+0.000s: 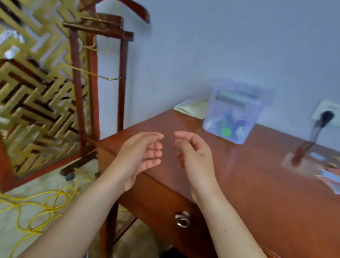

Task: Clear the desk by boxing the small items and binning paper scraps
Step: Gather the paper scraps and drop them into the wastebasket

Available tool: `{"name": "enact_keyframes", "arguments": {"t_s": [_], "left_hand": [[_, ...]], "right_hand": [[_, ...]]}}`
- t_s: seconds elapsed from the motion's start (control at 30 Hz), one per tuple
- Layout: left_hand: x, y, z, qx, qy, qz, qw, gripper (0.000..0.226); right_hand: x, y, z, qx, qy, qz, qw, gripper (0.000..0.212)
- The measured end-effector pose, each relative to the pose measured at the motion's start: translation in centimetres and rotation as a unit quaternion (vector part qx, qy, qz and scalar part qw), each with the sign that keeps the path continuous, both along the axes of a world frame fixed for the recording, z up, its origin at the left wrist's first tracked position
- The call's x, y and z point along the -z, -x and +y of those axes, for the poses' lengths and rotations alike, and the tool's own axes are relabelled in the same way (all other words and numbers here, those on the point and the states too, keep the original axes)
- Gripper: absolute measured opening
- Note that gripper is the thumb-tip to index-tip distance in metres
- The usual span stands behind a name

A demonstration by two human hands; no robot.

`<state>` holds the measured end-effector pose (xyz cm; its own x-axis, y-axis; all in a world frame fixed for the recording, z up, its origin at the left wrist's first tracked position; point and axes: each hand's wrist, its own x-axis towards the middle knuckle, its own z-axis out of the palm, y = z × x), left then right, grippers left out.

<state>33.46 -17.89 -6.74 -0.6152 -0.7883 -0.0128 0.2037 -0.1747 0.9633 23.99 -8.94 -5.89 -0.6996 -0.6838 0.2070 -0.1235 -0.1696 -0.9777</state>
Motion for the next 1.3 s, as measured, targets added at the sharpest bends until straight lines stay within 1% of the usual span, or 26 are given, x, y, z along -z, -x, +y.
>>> {"name": "enact_keyframes", "arguments": {"t_s": [0.17, 0.4, 0.5, 0.57, 0.67, 0.8, 0.97, 1.13, 1.3], "left_hand": [[-2.7, 6.7, 5.3, 0.096, 0.020, 0.008, 0.995, 0.017], [-4.4, 14.0, 11.3, 0.191, 0.040, -0.009, 0.981, 0.009], [-4.5, 16.1, 13.1, 0.218, 0.052, -0.016, 0.974, 0.009], [-4.5, 19.2, 16.0, 0.267, 0.064, -0.038, 0.961, 0.009], [-4.3, 21.0, 17.8, 0.287, 0.077, -0.041, 0.954, 0.012], [-4.1, 24.7, 22.3, 0.347, 0.097, -0.057, 0.931, 0.015], [-3.8, 28.4, 27.9, 0.414, 0.133, -0.062, 0.899, 0.017], [-2.8, 31.2, 32.9, 0.463, 0.173, -0.072, 0.866, 0.016], [-1.7, 33.3, 36.7, 0.505, 0.225, -0.079, 0.830, 0.018]], "right_hand": [[-1.6, 5.3, 5.9, 0.078, 0.013, 0.006, 0.997, 0.017], [-2.1, 10.8, 13.4, 0.175, 0.008, 0.028, 0.984, 0.018], [-1.8, 12.3, 15.7, 0.201, -0.007, 0.017, 0.980, 0.016], [-1.4, 14.2, 19.2, 0.248, -0.004, 0.005, 0.969, 0.016], [-1.1, 15.2, 21.5, 0.259, -0.031, -0.010, 0.965, 0.016], [-1.0, 16.8, 27.0, 0.322, -0.045, -0.011, 0.946, 0.012], [-0.5, 18.8, 32.8, 0.407, -0.090, -0.001, 0.909, 0.013], [0.4, 20.0, 37.7, 0.461, -0.124, 0.010, 0.879, 0.016], [1.6, 20.5, 42.1, 0.498, -0.188, 0.022, 0.846, 0.019]]}}
